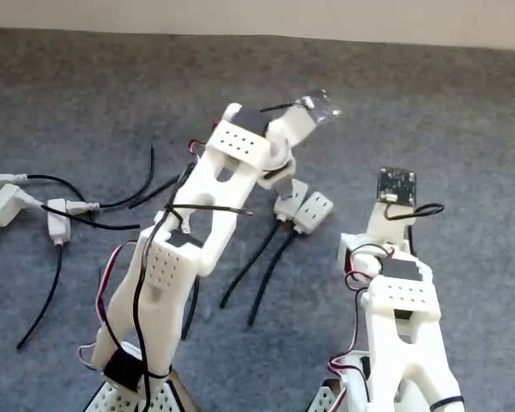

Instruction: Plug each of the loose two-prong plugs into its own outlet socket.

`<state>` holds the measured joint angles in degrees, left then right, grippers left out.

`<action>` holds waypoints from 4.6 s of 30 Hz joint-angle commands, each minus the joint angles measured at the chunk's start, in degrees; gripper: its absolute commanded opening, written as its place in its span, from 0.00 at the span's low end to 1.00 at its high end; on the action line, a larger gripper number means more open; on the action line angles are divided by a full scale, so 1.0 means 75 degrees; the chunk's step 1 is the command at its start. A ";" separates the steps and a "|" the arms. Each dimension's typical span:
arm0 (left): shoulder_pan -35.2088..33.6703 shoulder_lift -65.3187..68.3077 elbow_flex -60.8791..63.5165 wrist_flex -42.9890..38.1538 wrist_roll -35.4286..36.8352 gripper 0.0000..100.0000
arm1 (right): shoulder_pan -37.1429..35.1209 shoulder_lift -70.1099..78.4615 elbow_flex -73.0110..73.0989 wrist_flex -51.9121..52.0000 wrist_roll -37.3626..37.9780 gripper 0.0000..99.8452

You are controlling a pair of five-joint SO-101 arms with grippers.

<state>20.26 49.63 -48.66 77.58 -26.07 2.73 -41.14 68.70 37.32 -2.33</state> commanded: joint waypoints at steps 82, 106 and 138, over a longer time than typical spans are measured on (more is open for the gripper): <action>0.0205 0.1518 -0.4765 0.2954 0.0445 0.26 | -0.0311 -0.0193 0.0006 -0.0123 -0.0012 0.37; -0.2245 0.2022 -0.4741 0.3095 0.0000 0.22 | -0.0475 -0.0182 0.0018 -0.0123 -0.0012 0.37; -0.0838 0.1659 -0.3347 0.2379 0.0246 0.25 | -0.0463 -0.0182 0.0018 -0.0123 -0.0012 0.37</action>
<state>18.07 62.99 -73.19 96.13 -21.93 -0.44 -41.14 69.14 37.32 -2.33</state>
